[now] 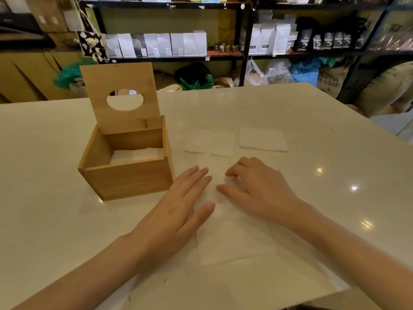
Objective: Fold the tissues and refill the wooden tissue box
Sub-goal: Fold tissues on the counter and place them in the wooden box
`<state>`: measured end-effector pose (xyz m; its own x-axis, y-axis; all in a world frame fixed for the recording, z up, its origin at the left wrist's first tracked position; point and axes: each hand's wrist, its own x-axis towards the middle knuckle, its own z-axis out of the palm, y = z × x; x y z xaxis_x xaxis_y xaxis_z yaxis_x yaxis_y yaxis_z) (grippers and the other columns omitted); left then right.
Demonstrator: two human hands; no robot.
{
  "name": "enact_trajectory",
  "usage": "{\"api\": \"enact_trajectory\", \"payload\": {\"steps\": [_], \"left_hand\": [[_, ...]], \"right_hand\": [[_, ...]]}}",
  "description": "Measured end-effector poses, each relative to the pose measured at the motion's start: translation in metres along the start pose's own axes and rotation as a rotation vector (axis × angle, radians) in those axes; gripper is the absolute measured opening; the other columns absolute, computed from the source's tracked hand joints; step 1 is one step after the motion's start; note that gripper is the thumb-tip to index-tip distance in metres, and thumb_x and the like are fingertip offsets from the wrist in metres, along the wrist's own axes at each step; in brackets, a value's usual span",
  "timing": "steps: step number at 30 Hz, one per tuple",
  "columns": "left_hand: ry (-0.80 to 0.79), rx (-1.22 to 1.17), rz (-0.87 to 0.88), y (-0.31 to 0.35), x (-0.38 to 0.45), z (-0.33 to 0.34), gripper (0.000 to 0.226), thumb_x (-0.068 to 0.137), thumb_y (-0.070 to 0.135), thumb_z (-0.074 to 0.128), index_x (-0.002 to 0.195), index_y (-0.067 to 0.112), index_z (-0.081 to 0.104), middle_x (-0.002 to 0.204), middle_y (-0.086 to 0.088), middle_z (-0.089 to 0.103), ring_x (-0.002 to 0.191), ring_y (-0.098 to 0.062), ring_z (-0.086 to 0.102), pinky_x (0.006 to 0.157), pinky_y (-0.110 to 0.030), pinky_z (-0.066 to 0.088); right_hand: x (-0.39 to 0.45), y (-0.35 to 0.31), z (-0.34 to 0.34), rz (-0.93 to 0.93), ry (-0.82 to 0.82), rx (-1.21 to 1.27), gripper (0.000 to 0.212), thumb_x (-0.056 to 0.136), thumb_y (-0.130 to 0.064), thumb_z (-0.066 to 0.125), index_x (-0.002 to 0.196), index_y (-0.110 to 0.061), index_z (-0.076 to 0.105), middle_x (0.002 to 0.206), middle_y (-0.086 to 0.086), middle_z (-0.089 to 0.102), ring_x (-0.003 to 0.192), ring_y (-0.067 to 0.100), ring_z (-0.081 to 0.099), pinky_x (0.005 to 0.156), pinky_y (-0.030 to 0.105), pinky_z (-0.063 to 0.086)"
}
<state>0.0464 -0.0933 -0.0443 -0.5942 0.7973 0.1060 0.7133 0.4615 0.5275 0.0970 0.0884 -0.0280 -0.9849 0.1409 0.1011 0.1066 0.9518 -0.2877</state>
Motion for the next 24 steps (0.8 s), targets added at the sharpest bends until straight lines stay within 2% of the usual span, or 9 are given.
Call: {"api": "enact_trajectory", "payload": {"steps": [2, 4, 7, 12, 14, 16, 19, 22, 24], "left_hand": [[-0.093, -0.049, -0.073, 0.002, 0.001, 0.003, 0.06, 0.078, 0.066, 0.004, 0.134, 0.045, -0.003, 0.127, 0.045, -0.018, 0.116, 0.032, -0.024, 0.09, 0.009, -0.017], [-0.135, -0.1, -0.125, 0.004, 0.001, 0.004, 0.065, 0.075, 0.064, 0.007, 0.136, 0.045, -0.004, 0.124, 0.045, -0.018, 0.103, 0.038, -0.025, 0.085, 0.011, -0.017], [-0.144, -0.105, -0.136, 0.003, 0.003, 0.005, 0.071, 0.074, 0.063, 0.01, 0.14, 0.041, -0.001, 0.132, 0.037, -0.011, 0.1, 0.038, -0.023, 0.081, 0.013, -0.017], [-0.125, -0.111, -0.089, 0.002, 0.004, 0.006, 0.069, 0.077, 0.066, 0.008, 0.141, 0.041, 0.001, 0.133, 0.038, -0.006, 0.099, 0.042, -0.019, 0.083, 0.013, -0.013], [-0.054, -0.09, -0.041, 0.0, 0.004, 0.005, 0.068, 0.079, 0.07, 0.007, 0.14, 0.042, 0.005, 0.143, 0.033, 0.004, 0.112, 0.037, -0.01, 0.091, 0.011, -0.007], [0.071, -0.068, 0.016, 0.002, 0.005, 0.0, 0.069, 0.077, 0.072, 0.01, 0.139, 0.042, 0.012, 0.147, 0.028, 0.009, 0.128, 0.024, 0.001, 0.098, 0.007, 0.0], [0.27, -0.043, 0.108, 0.008, 0.01, -0.014, 0.052, 0.086, 0.058, 0.024, 0.135, 0.04, 0.023, 0.149, 0.02, 0.013, 0.134, 0.006, 0.018, 0.1, 0.003, 0.009], [0.353, -0.146, 0.041, 0.017, 0.015, -0.027, 0.056, 0.08, 0.058, 0.036, 0.132, 0.044, 0.023, 0.151, 0.017, 0.011, 0.134, 0.008, 0.014, 0.102, 0.0, 0.011], [0.344, -0.329, -0.071, 0.026, 0.016, -0.033, 0.065, 0.077, 0.062, 0.047, 0.134, 0.044, 0.022, 0.147, 0.02, 0.023, 0.134, 0.005, 0.02, 0.107, -0.016, 0.02]], "right_hand": [[0.003, -0.005, 0.007, -0.027, 0.007, -0.108, 0.047, 0.087, -0.054, 0.042, 0.114, -0.019, 0.057, 0.117, -0.003, 0.055, 0.108, 0.017, 0.046, 0.083, 0.032, 0.041], [0.004, -0.006, 0.011, -0.034, 0.032, -0.107, 0.043, 0.089, -0.05, 0.042, 0.114, -0.017, 0.057, 0.117, -0.002, 0.054, 0.107, 0.018, 0.046, 0.084, 0.032, 0.041], [0.006, -0.006, 0.013, -0.026, 0.073, 0.006, 0.03, 0.089, -0.04, 0.046, 0.107, -0.019, 0.059, 0.111, -0.004, 0.056, 0.104, 0.016, 0.047, 0.078, 0.028, 0.039], [0.009, -0.006, 0.012, 0.071, 0.093, 0.292, 0.01, 0.08, -0.026, 0.058, 0.084, -0.02, 0.065, 0.09, -0.005, 0.062, 0.089, 0.014, 0.056, 0.076, 0.032, 0.046], [0.008, -0.005, 0.007, 0.106, 0.143, 0.477, 0.005, 0.078, -0.021, 0.061, 0.079, -0.019, 0.066, 0.079, -0.006, 0.065, 0.078, 0.012, 0.06, 0.072, 0.027, 0.049], [0.007, -0.002, -0.002, 0.091, 0.185, 0.62, 0.004, 0.078, -0.015, 0.062, 0.076, -0.018, 0.065, 0.072, -0.006, 0.065, 0.071, 0.013, 0.061, 0.068, 0.024, 0.048], [0.006, 0.004, -0.02, 0.002, 0.184, 0.784, 0.011, 0.08, -0.008, 0.062, 0.076, -0.018, 0.06, 0.069, -0.004, 0.064, 0.064, 0.027, 0.059, 0.068, 0.042, 0.05], [0.001, 0.008, -0.041, -0.093, 0.1, 0.924, 0.014, 0.079, -0.009, 0.062, 0.08, -0.022, 0.06, 0.07, -0.003, 0.066, 0.065, 0.017, 0.061, 0.067, 0.039, 0.05], [-0.005, 0.01, -0.054, -0.129, 0.031, 0.975, 0.018, 0.076, -0.01, 0.061, 0.086, -0.024, 0.061, 0.076, 0.005, 0.069, 0.072, 0.023, 0.066, 0.07, 0.037, 0.052]]}}
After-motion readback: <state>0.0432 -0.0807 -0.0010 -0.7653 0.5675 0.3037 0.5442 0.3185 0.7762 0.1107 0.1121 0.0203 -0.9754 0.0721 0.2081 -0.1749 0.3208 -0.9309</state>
